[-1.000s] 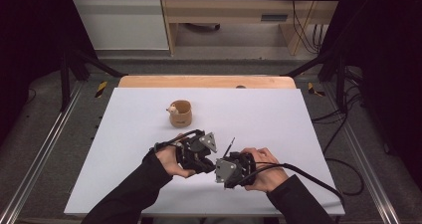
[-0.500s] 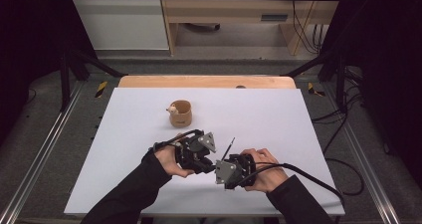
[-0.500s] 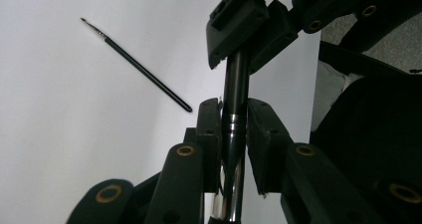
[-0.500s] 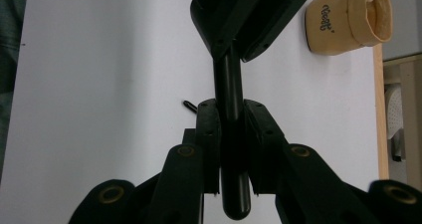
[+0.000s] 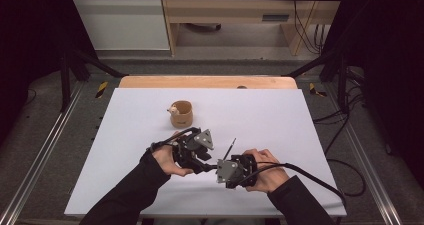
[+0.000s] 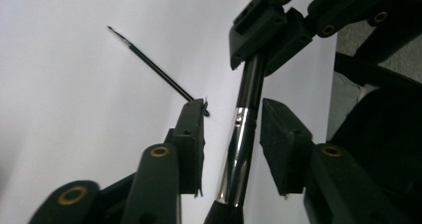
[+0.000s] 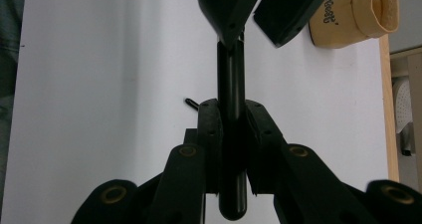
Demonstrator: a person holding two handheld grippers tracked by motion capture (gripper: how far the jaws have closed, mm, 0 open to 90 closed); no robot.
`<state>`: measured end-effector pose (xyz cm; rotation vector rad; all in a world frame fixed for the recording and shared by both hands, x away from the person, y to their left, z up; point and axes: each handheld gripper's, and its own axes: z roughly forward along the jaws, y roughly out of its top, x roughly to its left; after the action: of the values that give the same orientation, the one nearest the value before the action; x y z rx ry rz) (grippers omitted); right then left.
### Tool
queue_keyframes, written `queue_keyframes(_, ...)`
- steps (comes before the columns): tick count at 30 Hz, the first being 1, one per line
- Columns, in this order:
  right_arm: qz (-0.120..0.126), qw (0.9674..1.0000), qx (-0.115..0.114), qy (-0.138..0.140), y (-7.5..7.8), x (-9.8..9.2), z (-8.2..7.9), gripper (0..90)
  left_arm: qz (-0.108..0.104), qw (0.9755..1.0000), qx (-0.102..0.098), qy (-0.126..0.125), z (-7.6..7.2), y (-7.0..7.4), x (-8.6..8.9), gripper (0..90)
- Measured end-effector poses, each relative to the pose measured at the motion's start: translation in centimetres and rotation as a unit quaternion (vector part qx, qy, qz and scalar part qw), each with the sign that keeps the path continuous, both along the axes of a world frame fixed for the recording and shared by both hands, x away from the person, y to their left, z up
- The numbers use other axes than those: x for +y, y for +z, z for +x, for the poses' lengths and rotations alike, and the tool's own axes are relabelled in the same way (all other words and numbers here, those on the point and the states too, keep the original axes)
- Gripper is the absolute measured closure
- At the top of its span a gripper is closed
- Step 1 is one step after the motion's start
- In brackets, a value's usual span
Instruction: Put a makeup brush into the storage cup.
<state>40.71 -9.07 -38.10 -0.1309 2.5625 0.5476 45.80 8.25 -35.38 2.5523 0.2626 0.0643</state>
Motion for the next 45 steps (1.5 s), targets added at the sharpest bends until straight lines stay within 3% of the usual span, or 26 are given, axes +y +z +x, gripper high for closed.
queue_keyframes(4,0.008,0.9999,0.006,-0.007,0.0,0.0,0.1,79.3,-0.018,0.9997,-0.008,0.015,0.1,0.4,0.9,50.6)
queue_keyframes(10,0.014,0.9997,0.01,-0.015,0.2,-0.5,0.3,79.3,-0.022,0.9993,-0.023,0.02,0.4,0.7,1.8,40.4)
queue_keyframes(11,0.015,0.9996,0.012,-0.021,0.2,-0.6,0.3,79.3,-0.038,0.9985,-0.022,0.034,0.3,0.6,2.0,39.1)
queue_keyframes(13,0.017,0.9995,0.011,-0.026,0.2,-0.8,0.4,79.3,-0.035,0.9985,-0.024,0.033,0.4,0.7,2.2,35.0)
queue_keyframes(23,0.02,0.9991,0.012,-0.037,0.3,-1.5,0.8,79.3,-0.062,0.9954,-0.041,0.061,0.3,1.0,3.7,22.5)
queue_keyframes(37,0.031,0.9975,0.023,-0.059,0.2,-2.6,1.1,79.3,-0.09,0.99,-0.053,0.095,0.0,0.5,5.7,14.7)
queue_keyframes(45,0.051,0.9949,0.03,-0.081,0.1,-2.6,1.1,79.3,-0.113,0.9848,-0.054,0.12,-0.4,-0.5,7.2,13.5)
